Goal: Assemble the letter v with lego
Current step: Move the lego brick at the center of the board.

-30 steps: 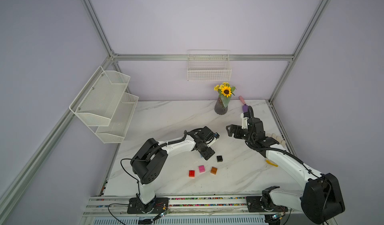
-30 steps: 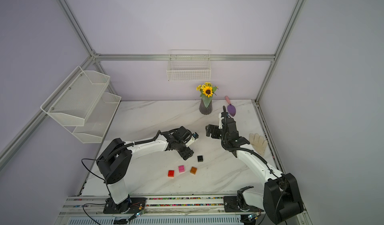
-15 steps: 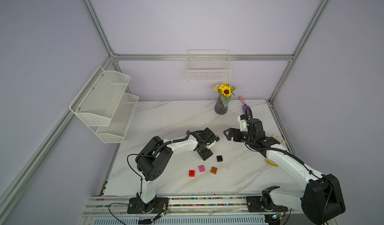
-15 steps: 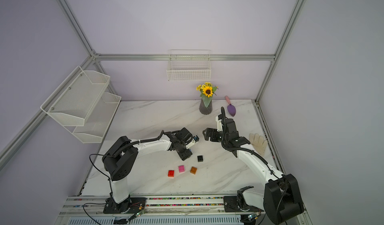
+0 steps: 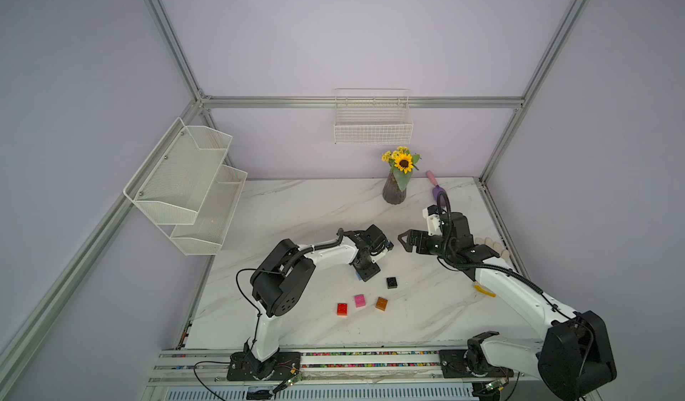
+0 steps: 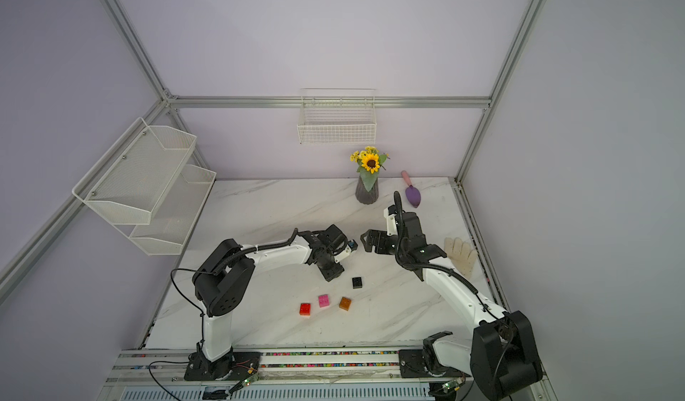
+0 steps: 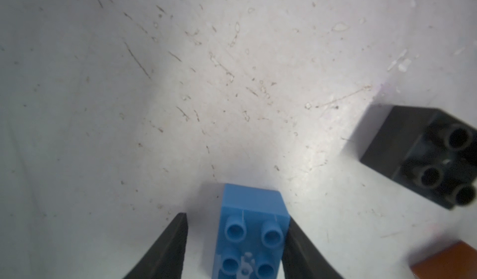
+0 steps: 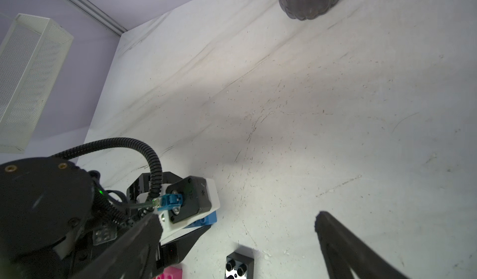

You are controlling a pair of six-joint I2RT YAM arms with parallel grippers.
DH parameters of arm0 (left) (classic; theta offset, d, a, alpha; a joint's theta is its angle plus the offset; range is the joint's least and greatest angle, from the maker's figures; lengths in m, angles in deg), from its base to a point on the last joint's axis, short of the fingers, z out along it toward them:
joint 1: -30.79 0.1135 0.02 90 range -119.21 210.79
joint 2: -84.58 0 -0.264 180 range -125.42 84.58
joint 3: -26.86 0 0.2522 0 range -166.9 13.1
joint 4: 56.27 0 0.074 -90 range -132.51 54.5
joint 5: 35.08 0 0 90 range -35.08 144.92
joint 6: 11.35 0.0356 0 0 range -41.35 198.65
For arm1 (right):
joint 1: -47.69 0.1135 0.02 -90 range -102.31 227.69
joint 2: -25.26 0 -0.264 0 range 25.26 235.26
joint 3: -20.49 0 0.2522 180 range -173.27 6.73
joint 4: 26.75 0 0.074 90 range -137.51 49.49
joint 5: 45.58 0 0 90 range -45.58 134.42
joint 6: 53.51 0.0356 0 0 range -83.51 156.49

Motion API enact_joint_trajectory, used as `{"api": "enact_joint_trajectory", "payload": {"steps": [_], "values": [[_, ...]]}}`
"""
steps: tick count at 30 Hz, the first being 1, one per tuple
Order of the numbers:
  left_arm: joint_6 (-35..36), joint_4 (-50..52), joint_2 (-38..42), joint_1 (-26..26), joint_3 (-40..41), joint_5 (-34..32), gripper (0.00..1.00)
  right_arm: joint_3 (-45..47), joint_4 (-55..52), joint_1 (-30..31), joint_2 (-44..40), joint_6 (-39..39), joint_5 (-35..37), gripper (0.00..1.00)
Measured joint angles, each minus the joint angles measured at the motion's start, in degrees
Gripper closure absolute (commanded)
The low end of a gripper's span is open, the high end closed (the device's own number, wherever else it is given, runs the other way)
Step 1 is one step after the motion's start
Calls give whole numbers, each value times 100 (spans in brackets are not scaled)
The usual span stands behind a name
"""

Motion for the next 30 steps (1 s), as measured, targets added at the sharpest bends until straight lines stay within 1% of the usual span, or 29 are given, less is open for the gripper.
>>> {"api": "enact_joint_trajectory", "payload": {"steps": [4,6,8,10,15,22,26,30], "values": [[2,9,0,66,2,7,44,0,-2,0,0,0,-28,3],[2,9,0,116,2,13,46,2,-2,0,0,0,-33,3],[9,9,-4,203,2,26,50,2,-2,0,2,0,-35,3],[44,15,-13,339,-9,52,54,2,-2,0,7,0,-48,3],[103,122,-157,809,-232,140,55,2,2,0,17,-7,-214,3],[407,334,-713,1423,-1088,166,55,4,0,0,260,-85,-531,3],[638,457,-1113,1613,-1707,162,55,79,13,0,284,-72,-636,3],[839,525,-1484,1690,-2291,201,56,109,24,0,343,-66,-654,3]]}}
